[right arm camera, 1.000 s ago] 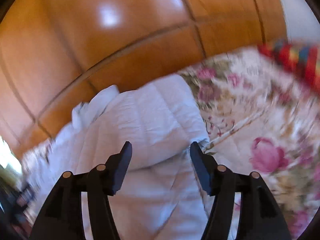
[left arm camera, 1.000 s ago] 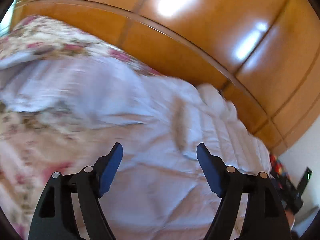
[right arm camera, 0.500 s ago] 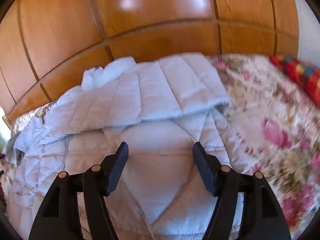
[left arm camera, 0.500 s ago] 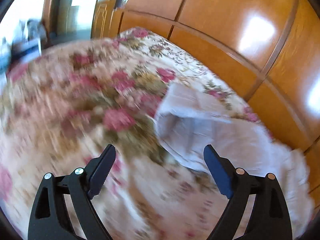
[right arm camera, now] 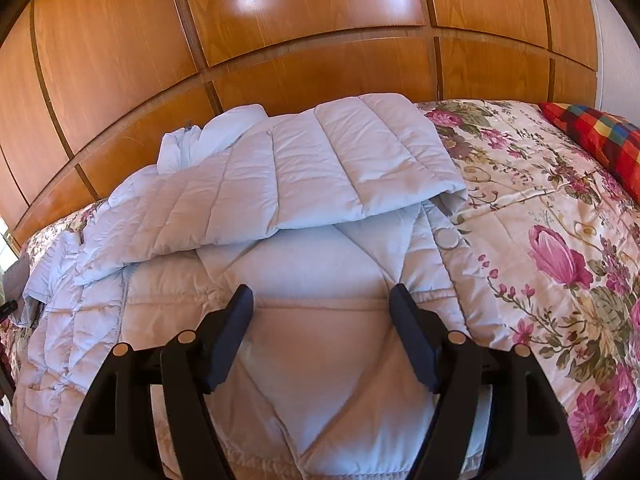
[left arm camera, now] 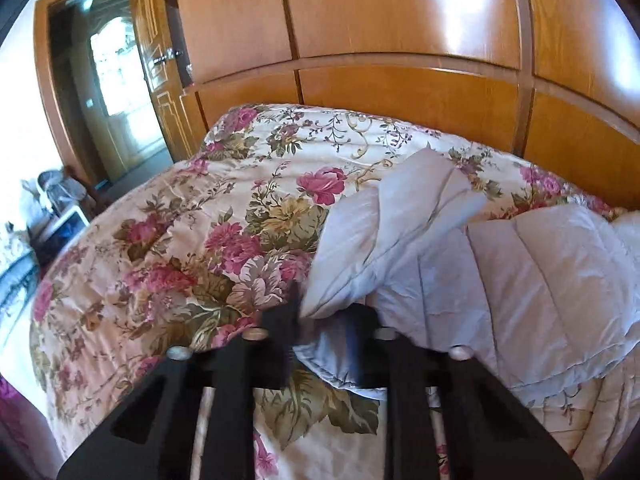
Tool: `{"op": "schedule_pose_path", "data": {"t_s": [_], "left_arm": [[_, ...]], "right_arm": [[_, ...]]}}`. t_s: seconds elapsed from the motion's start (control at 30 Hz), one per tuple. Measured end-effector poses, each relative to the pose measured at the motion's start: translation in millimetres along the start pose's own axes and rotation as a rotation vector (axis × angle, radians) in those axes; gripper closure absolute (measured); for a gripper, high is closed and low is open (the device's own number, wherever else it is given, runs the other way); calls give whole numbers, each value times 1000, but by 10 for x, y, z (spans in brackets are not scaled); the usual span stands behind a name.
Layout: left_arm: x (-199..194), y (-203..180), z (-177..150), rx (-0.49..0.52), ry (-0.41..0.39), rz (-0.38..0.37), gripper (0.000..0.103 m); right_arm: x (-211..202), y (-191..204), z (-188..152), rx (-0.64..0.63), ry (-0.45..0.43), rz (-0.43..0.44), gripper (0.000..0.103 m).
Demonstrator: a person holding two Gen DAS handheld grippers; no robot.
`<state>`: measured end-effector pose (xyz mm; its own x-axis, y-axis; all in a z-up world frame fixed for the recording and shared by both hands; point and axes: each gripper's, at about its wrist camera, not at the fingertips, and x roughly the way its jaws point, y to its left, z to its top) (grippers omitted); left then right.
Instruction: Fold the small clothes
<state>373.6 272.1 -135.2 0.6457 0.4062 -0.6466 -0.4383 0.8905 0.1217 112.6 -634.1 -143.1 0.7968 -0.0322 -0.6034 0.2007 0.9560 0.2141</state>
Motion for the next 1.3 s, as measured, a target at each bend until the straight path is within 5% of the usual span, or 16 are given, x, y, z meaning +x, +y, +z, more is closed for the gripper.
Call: {"op": "schedule_pose_path", "data": {"t_s": [0.2, 0.37, 0.5, 0.87, 1.3], "left_arm": [[-130, 114, 82, -22, 20, -55, 100], [-545, 258, 403, -209, -13, -159, 100], [-958, 37, 714, -202, -70, -230, 100], [-1984, -1164, 1017, -37, -185, -452, 100], [-2378, -2978, 331, 196, -138, -623, 100]], "right_arm": [[0, -7, 1, 2, 0, 3, 32], [-4, -6, -1, 4, -1, 5, 32], [-9, -10, -4, 12, -3, 15, 32], [-34, -41, -6, 45, -15, 52, 32], [-60, -77, -17, 76, -27, 83, 32]]}}
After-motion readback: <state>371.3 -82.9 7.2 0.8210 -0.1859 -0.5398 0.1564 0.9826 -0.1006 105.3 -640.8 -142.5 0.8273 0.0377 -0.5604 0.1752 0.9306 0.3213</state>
